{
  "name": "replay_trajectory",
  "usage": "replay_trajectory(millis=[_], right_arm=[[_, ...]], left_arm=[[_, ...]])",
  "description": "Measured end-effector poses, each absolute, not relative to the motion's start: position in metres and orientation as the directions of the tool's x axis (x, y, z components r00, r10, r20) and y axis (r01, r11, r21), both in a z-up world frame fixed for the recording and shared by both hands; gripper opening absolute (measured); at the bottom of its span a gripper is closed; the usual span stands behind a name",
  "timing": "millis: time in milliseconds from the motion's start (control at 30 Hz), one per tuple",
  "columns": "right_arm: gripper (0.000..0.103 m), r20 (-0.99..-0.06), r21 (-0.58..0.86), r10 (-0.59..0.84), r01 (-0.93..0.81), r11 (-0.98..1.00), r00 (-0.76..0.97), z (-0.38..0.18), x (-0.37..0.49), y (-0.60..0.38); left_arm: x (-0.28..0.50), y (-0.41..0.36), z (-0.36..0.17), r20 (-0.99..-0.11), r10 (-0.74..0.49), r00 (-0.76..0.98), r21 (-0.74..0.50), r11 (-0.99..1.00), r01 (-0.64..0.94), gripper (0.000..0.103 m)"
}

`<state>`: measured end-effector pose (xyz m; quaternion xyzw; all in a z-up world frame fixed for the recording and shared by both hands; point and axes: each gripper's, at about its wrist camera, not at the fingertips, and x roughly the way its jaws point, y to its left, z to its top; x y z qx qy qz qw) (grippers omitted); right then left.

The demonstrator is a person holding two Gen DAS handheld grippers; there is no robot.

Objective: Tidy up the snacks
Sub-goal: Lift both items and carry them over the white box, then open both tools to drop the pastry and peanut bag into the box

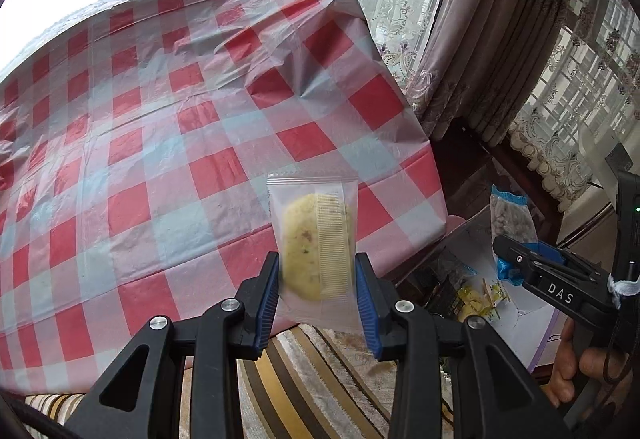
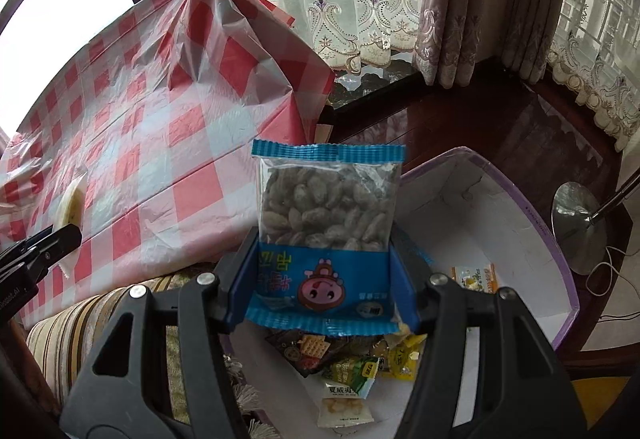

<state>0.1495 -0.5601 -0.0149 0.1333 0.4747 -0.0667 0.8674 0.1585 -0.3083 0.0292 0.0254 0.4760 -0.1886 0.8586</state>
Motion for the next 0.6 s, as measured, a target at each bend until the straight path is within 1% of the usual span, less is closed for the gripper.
replay_trajectory(millis=[167,267,433,600], right_arm=[[0.062,-0.859,0.144,-0.031,0.299,0.944,0.511,-0.028,0.139,-0.589],[0.062,-0.871,0.129,-0.053,0.332,0.934,0.489,-0.037,0.133,-0.604],[0.062,-0.889,0.107,-0.082,0.378,0.920,0.451,-0.050,0.124,-0.625],[0.062,-0.904,0.090,-0.097,0.407,0.909,0.417,-0.061,0.119,-0.640]], left_arm=[[0.152,-0.342,0.023,-0.838,-0.347,0.422,-0.153,0.891,0.428,0.037],[0.149,-0.361,0.017,-0.846,-0.391,0.362,-0.194,0.858,0.475,0.037],[0.143,-0.390,0.004,-0.866,-0.409,0.288,-0.212,0.822,0.529,0.037],[0.141,-0.415,-0.011,-0.886,-0.423,0.189,-0.254,0.784,0.566,0.037]])
